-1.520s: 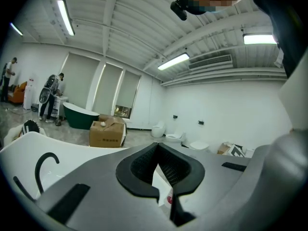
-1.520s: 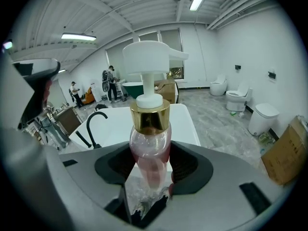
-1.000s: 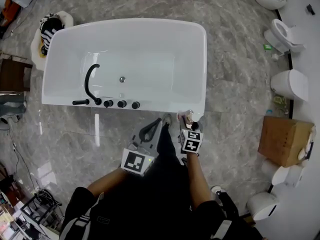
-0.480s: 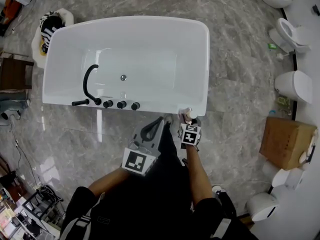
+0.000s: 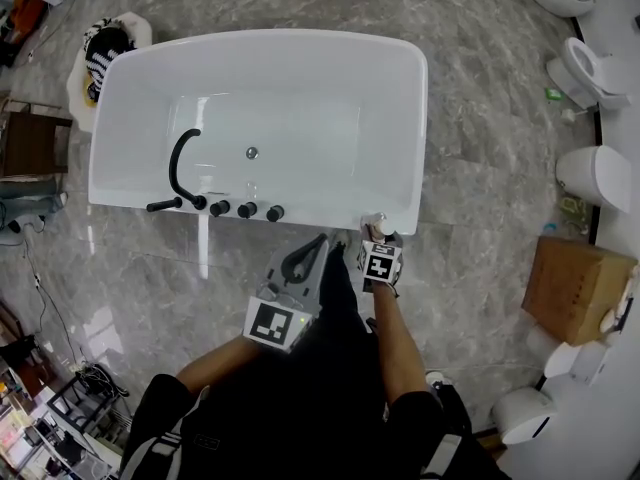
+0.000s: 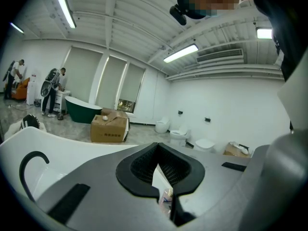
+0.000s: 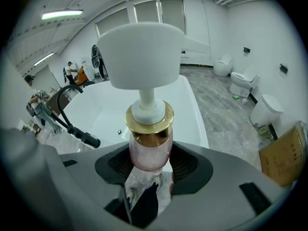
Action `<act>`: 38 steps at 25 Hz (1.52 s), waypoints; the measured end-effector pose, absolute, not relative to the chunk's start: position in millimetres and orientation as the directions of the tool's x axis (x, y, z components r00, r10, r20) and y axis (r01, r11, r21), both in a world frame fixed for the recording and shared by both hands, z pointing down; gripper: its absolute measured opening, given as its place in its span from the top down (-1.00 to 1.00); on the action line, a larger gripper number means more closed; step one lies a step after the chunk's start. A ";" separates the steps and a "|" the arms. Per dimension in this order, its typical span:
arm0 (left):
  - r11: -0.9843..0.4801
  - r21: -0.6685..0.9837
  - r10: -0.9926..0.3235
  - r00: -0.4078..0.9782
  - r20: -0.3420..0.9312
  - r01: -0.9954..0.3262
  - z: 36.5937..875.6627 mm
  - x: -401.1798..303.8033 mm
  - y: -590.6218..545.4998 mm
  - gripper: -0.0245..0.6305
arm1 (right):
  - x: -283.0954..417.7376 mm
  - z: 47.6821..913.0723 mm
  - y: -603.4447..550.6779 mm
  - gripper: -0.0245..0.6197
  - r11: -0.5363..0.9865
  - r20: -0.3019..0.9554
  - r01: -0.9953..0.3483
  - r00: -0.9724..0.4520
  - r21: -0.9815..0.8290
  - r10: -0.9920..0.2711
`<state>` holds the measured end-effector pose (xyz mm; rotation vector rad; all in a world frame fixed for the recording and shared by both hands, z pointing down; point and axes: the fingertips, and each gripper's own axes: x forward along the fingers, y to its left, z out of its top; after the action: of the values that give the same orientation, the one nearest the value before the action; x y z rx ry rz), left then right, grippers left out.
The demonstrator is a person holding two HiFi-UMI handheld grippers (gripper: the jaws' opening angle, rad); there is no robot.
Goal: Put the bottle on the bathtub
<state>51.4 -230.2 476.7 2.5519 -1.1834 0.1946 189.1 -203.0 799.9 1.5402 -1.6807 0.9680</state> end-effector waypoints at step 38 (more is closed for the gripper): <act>-0.586 0.239 -0.726 0.633 0.271 -0.774 484.9 37.9 -230.7 0.88 | 178.0 840.9 -193.5 0.25 0.041 0.911 -0.997 -0.081 -0.070 -0.405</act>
<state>37.9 -230.7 484.9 2.5232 -1.2011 0.2054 178.0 -193.5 840.9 1.4535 -1.5850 1.0196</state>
